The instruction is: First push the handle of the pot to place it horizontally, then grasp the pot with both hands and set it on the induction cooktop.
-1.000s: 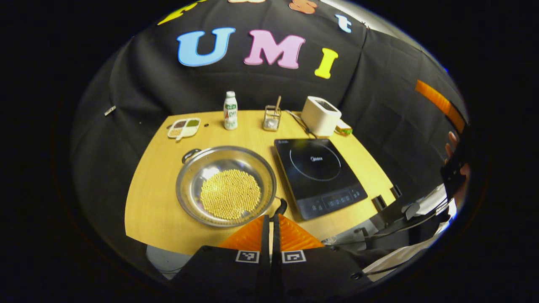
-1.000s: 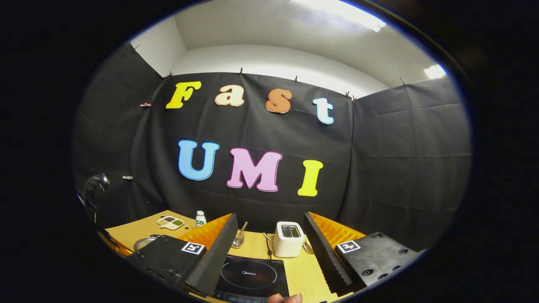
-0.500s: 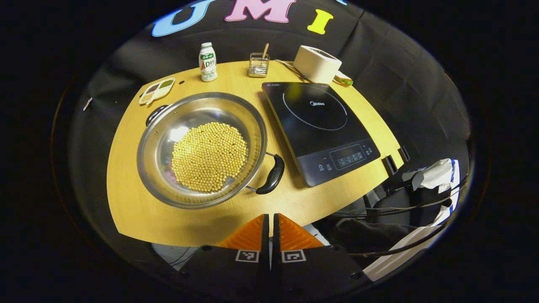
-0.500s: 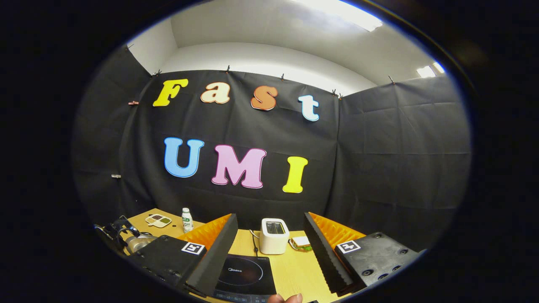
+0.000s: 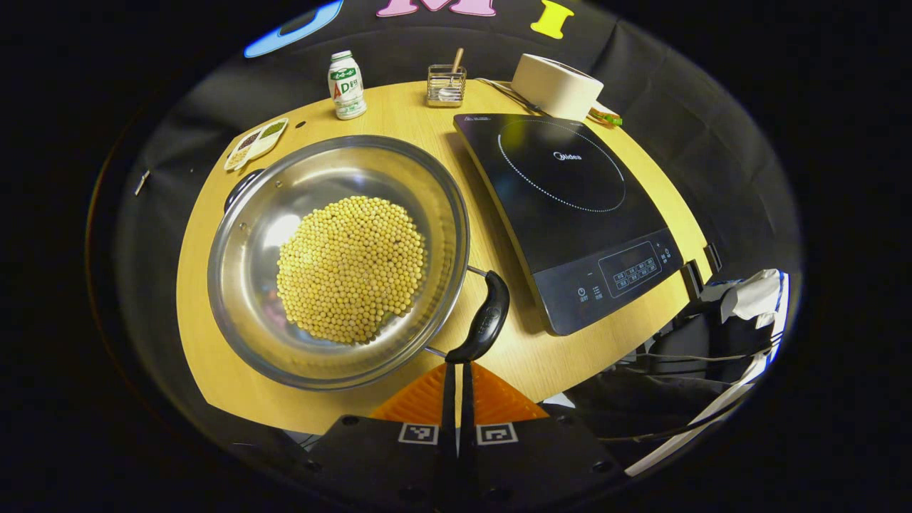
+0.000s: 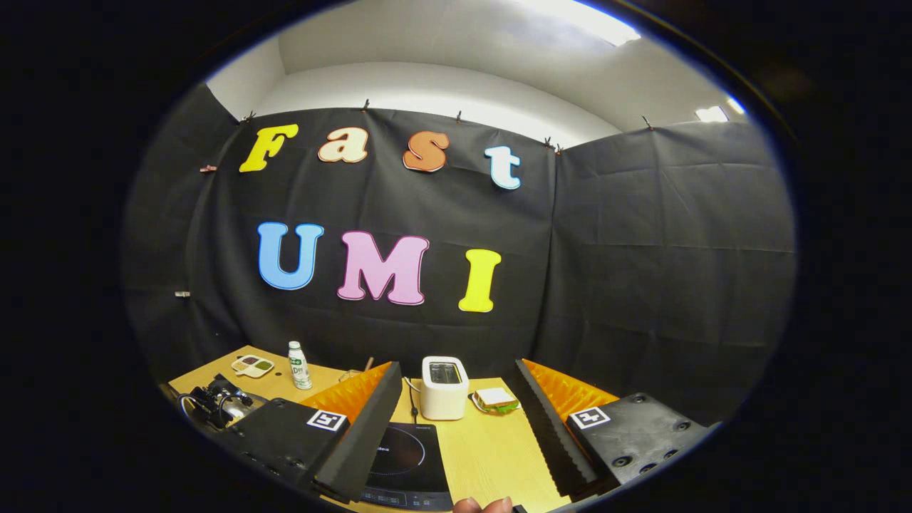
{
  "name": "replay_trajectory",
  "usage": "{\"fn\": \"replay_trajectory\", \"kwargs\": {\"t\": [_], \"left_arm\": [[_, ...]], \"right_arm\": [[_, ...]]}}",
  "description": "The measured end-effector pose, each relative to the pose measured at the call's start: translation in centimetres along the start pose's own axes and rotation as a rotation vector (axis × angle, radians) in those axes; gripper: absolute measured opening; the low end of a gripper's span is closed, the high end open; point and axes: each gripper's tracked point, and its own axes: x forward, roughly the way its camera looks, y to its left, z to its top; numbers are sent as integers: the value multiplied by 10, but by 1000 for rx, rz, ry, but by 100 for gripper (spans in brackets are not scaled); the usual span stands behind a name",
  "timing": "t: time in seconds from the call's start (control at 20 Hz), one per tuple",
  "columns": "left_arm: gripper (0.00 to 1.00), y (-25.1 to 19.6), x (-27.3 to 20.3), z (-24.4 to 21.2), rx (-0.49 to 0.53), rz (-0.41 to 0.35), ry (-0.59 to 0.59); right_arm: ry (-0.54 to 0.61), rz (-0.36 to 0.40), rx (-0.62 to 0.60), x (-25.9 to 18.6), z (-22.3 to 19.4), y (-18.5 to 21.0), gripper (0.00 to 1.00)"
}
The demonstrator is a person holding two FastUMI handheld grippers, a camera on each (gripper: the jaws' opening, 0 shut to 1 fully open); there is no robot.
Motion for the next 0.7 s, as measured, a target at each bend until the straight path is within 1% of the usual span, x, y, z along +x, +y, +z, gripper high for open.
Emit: {"fn": "replay_trajectory", "kwargs": {"t": [0.25, 0.3, 0.45, 0.5, 0.6, 0.7], "left_arm": [[5, -11, 5, 21, -1, 1, -8], [5, -13, 6, 28, 0, 4, -15], [5, -15, 9, 49, 9, 15, -37], [5, -16, 13, 53, 10, 18, -27], [5, -18, 13, 57, 23, 23, -20], [5, -24, 8, 48, 30, -7, 1]], "right_arm": [[17, -8, 11, 11, -6, -10, 98], [19, -10, 11, 13, -7, -13, 99], [30, -15, 10, 17, -13, -18, 98], [34, -17, 9, 18, -14, -21, 98], [38, -20, 8, 19, -16, -25, 98], [42, -18, 6, 21, -17, -27, 98]]}}
